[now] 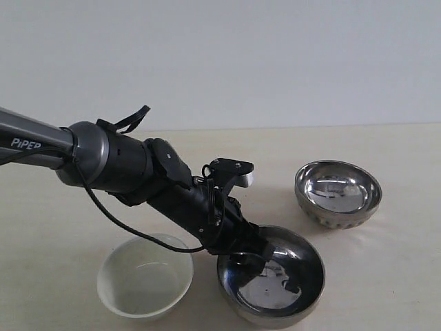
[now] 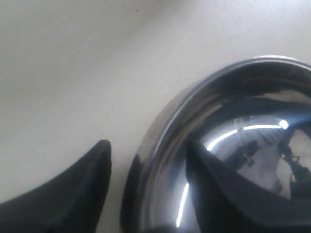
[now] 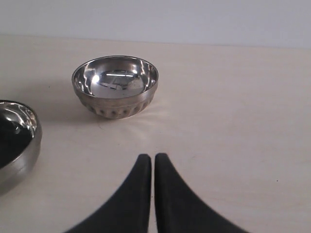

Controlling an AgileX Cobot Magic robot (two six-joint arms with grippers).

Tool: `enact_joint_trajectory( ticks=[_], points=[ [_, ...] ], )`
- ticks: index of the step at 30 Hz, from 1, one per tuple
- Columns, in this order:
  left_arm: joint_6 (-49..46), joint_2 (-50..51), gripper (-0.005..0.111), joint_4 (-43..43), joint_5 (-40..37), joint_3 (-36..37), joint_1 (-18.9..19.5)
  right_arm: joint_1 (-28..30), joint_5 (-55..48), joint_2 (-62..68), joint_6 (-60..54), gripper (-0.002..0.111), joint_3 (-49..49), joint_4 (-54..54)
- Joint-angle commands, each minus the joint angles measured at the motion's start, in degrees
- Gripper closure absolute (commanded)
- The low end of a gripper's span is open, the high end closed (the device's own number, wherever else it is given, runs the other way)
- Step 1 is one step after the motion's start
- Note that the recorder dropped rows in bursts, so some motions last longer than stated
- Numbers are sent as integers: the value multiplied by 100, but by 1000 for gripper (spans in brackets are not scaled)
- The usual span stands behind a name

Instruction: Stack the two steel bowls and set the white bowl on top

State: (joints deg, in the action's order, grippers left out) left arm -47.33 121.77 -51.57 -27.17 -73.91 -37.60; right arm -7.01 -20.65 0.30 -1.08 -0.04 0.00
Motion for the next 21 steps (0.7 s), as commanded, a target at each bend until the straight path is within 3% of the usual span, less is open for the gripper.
enact_joint_trajectory(
  ticks=[1, 14, 16, 21],
  points=[
    [-27, -206, 54, 70, 46, -11, -13, 14, 28, -30, -15, 108, 4, 56],
    [39, -934, 60, 218, 169, -11, -13, 14, 28, -30, -15, 108, 4, 56],
    [39, -1044, 68, 218, 158, -11, -13, 14, 28, -30, -15, 108, 4, 56],
    [21, -1332, 102, 358, 147, -11, -13, 14, 28, -30, -15, 108, 4, 56]
  ],
)
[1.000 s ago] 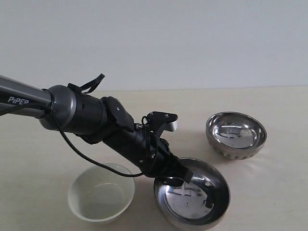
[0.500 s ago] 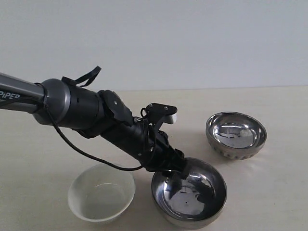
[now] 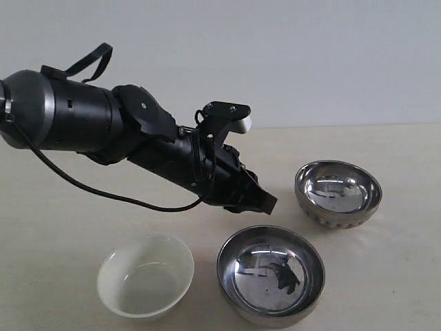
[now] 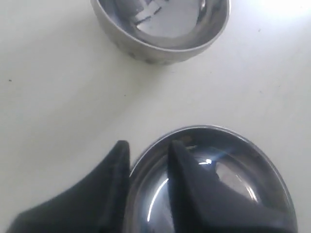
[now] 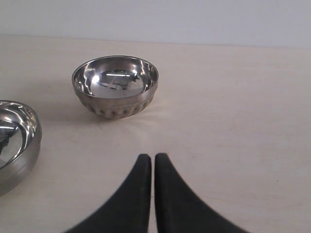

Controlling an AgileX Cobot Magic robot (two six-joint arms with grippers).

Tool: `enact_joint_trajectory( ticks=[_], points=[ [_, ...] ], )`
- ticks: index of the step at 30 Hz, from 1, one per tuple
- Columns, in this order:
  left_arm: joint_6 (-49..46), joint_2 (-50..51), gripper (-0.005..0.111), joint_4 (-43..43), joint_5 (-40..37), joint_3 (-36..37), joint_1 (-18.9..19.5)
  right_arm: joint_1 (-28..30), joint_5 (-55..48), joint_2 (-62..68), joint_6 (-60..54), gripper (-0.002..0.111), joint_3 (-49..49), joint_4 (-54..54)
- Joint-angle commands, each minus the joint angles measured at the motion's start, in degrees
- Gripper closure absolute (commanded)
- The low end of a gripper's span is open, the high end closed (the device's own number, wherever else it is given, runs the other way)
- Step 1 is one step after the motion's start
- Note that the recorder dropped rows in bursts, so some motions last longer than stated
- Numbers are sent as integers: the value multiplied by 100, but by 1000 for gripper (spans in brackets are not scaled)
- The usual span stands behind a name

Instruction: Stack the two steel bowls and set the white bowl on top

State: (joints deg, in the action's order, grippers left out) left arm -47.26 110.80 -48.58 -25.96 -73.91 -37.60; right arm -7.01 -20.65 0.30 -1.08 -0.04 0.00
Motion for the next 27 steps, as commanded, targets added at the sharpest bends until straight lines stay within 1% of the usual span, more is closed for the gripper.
enact_joint_trajectory(
  ticks=[1, 9, 16, 21, 27],
  points=[
    [14, -281, 103, 59, 26, -11, -13, 14, 28, -30, -15, 108, 4, 56],
    [14, -597, 103, 59, 40, 1, -13, 14, 28, -30, -15, 108, 4, 56],
    [14, -1087, 103, 48, 77, 29, -13, 14, 28, -30, -15, 108, 4, 56],
    [14, -1622, 103, 48, 664, 444, -13, 14, 28, -30, -15, 108, 4, 56],
    [-11, -2460, 103, 48, 1808, 1265, -13, 14, 28, -30, -4, 108, 4, 57]
  ],
)
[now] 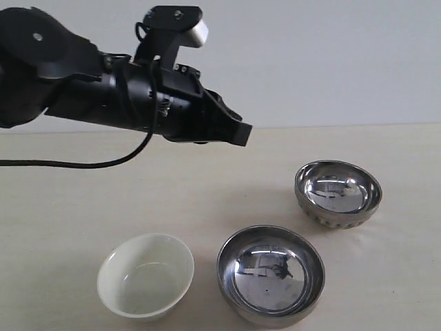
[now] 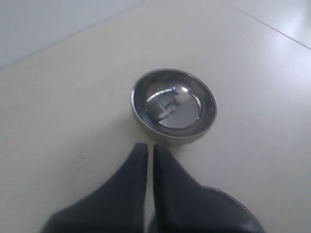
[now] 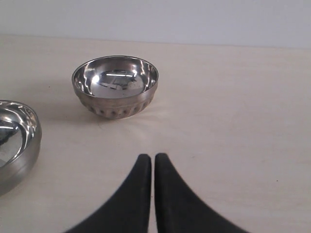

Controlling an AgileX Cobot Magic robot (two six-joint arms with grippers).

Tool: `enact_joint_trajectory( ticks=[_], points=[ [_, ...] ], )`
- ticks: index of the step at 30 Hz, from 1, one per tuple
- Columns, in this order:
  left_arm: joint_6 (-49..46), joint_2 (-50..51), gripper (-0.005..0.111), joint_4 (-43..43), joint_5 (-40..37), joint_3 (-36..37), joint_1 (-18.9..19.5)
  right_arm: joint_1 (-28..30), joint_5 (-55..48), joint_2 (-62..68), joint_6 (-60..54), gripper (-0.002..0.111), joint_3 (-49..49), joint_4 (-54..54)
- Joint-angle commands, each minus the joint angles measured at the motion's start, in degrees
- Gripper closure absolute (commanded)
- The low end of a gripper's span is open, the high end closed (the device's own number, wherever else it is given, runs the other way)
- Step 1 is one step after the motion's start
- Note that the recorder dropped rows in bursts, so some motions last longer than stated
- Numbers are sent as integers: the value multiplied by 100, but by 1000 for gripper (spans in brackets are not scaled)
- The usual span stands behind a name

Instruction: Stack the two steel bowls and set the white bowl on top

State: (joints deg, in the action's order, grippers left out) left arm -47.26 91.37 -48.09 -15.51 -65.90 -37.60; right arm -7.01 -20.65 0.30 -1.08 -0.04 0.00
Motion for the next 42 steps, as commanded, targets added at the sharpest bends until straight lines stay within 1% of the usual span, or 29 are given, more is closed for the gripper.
enact_joint_trajectory(
  ticks=[1, 3, 9, 16, 22, 31, 36, 42],
  points=[
    [-34, -633, 103, -1, 879, 586, -13, 14, 28, -30, -4, 108, 4, 57],
    [-34, -913, 103, 97, 1081, 791, -13, 14, 28, -30, -4, 108, 4, 57],
    [-218, -1735, 103, 150, 1191, 1175, -13, 14, 28, -30, 8, 108, 4, 57],
    [-218, -2711, 103, 150, 1872, 1782, -13, 14, 28, -30, 8, 108, 4, 57],
    [-218, -3464, 103, 150, 2304, 2385, -13, 14, 28, -30, 8, 108, 4, 57],
    [-205, -4801, 103, 150, 2284, 2903, -13, 14, 28, -30, 8, 108, 4, 57],
    [-205, -5500, 103, 150, 2259, 2991, -13, 14, 28, -30, 8, 108, 4, 57],
    [-14, -5996, 103, 101, 2264, 2991, -13, 14, 28, -30, 8, 108, 4, 57]
  ],
)
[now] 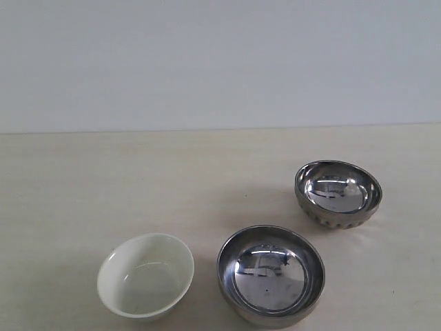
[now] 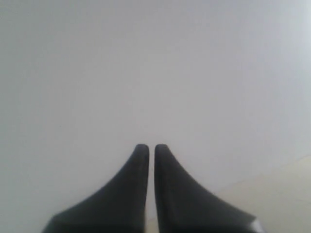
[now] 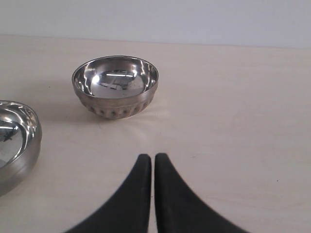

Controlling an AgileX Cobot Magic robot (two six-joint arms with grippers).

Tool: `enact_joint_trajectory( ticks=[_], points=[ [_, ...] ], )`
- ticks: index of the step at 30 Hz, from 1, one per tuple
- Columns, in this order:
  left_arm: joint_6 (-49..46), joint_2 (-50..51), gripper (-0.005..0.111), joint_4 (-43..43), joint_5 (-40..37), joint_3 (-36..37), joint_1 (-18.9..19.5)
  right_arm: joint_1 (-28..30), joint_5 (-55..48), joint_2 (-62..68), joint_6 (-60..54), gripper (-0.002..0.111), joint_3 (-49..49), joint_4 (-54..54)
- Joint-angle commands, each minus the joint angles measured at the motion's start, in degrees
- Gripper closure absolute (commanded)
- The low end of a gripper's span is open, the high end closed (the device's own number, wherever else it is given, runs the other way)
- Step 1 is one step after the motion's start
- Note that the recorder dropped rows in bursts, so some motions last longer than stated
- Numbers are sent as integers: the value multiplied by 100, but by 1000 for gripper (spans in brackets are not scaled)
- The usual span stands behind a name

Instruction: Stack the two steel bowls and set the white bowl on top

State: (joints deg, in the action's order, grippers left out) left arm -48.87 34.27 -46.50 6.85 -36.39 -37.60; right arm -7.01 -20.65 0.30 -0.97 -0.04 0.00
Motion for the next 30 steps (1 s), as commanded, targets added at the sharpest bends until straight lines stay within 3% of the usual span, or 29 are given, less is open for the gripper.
enact_joint_trajectory(
  ticks=[1, 16, 19, 21, 22, 27, 30],
  points=[
    [129, -331, 103, -58, 39, 40, -13, 14, 28, -30, -3, 108, 4, 57],
    [129, -489, 103, -58, 63, 66, -13, 14, 28, -30, -3, 108, 4, 57],
    [129, -542, 103, 1388, 10, 191, 15, 14, 28, -30, -3, 108, 4, 57],
    [129, -592, 103, 1634, -83, 257, 253, 14, 28, -30, -3, 108, 4, 57],
    [290, -619, 103, 1849, -84, 301, 474, 14, 28, -30, -3, 108, 4, 57],
    [3478, -810, 103, 4372, -84, 636, 1297, 14, 28, -30, -3, 108, 4, 57],
    [4189, -950, 103, 4804, 68, 868, 1685, 14, 28, -30, -3, 108, 4, 57]
  ],
)
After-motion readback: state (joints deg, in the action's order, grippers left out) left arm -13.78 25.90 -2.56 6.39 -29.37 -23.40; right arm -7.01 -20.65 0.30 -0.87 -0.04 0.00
